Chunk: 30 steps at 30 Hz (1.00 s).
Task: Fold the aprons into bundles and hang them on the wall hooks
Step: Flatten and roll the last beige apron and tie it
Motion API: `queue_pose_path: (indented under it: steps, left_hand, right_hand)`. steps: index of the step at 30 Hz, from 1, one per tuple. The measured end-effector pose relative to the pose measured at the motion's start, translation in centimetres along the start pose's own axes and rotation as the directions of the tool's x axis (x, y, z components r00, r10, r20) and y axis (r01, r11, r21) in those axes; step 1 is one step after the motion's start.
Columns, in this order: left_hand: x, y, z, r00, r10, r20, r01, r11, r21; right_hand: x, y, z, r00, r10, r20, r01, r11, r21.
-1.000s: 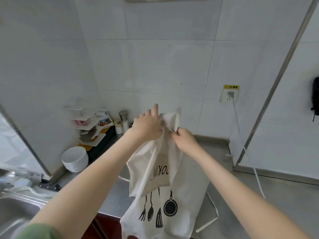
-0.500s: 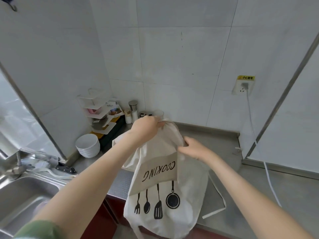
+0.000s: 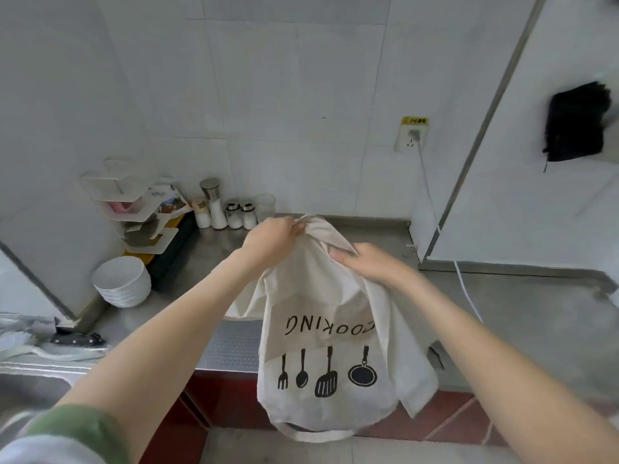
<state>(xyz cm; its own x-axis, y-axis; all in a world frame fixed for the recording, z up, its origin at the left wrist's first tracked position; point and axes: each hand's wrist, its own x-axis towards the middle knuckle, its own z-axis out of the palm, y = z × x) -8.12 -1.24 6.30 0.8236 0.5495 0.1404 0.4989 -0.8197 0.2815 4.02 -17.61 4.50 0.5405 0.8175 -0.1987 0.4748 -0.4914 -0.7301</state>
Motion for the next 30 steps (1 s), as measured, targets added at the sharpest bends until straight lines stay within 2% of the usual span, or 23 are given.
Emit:
queue_pose_path:
  steps: [2,4,7,9,11,13,14,17,19,22,23,25,26,27,28,29,30]
  left_hand:
    - [-0.1,0.4,0.7,0.995,0.042,0.092,-0.042,0.999,0.003]
    - [0.1,0.4,1.5,0.963,0.097,0.251,-0.104,0.994,0.015]
    - [-0.2,0.2,2.1,0.898,0.139,0.416,-0.172,0.984,0.043]
    - [-0.3,-0.2,2.1,0.881,0.165,0.442,-0.197,0.980,0.028]
    - [-0.3,-0.7,1.8,0.877,0.188,0.442,-0.206,0.979,-0.009]
    - [-0.3,-1.2,1.1,0.903,0.214,0.373,-0.201,0.977,-0.075]
    - [-0.3,-1.5,0.7,0.930,0.223,0.293,-0.195,0.973,-0.121]
    - [-0.6,-1.9,-0.7,0.983,0.178,-0.054,-0.185,0.962,-0.200]
    - [-0.6,-2.1,-1.5,0.967,0.067,-0.245,-0.125,0.966,-0.228]
    - [-0.7,-2.9,-3.0,0.892,-0.139,-0.431,-0.054,0.913,-0.405]
    - [-0.8,-3.2,-3.5,0.865,-0.174,-0.470,-0.054,0.900,-0.433]
    - [-0.9,-3.8,-3.9,0.845,-0.203,-0.496,-0.054,0.888,-0.456]
    - [-0.8,-4.2,-3.7,0.874,-0.197,-0.445,-0.022,0.897,-0.441]
    - [-0.6,-4.6,-2.9,0.934,-0.170,-0.315,0.055,0.938,-0.343]
    - [-0.4,-4.8,-1.7,0.984,-0.150,-0.101,0.131,0.977,-0.170]
    - [-0.6,-5.3,-0.5,0.980,-0.167,0.106,0.166,0.986,0.016]
    - [-0.9,-6.0,0.6,0.956,-0.201,0.213,0.173,0.974,0.144]
  right_hand:
    - [-1.3,0.6,-0.6,0.997,0.079,0.018,-0.079,0.997,-0.004]
    - [-2.5,1.4,-0.5,0.985,0.166,0.052,-0.166,0.986,-0.012]
    - [-3.7,2.3,0.2,0.967,0.253,0.027,-0.243,0.952,-0.185]
    - [-3.9,2.4,0.3,0.972,0.232,-0.038,-0.234,0.941,-0.245]
    - [-4.0,1.9,0.1,0.973,0.205,-0.107,-0.225,0.949,-0.220]
    - [-3.9,1.6,-0.4,0.965,0.156,-0.210,-0.201,0.956,-0.213]
    - [-3.7,1.4,-0.7,0.956,0.121,-0.268,-0.180,0.962,-0.205]
    - [-3.0,-0.1,-1.1,0.910,0.013,-0.414,-0.073,0.989,-0.129]
    - [-2.7,-1.0,-1.0,0.911,0.003,-0.413,-0.035,0.997,-0.071]
    - [-2.6,-1.4,-1.1,0.958,-0.016,-0.288,-0.030,0.988,-0.153]
    - [-2.5,-1.5,-1.3,0.949,-0.028,-0.314,-0.024,0.987,-0.162]
    - [-2.2,-1.4,-1.8,0.867,-0.049,-0.495,0.020,0.998,-0.064]
    - [-2.0,-1.1,-2.0,0.825,-0.036,-0.563,0.031,0.999,-0.018]
    - [-1.9,-0.8,-1.9,0.835,-0.026,-0.550,0.015,1.000,-0.024]
    - [-1.8,-0.4,-1.6,0.895,-0.013,-0.445,-0.048,0.991,-0.126]
    - [-1.7,0.2,-1.0,0.952,0.024,-0.306,-0.100,0.967,-0.235]
    - [-1.6,0.9,-0.3,0.970,0.067,-0.232,-0.134,0.949,-0.287]
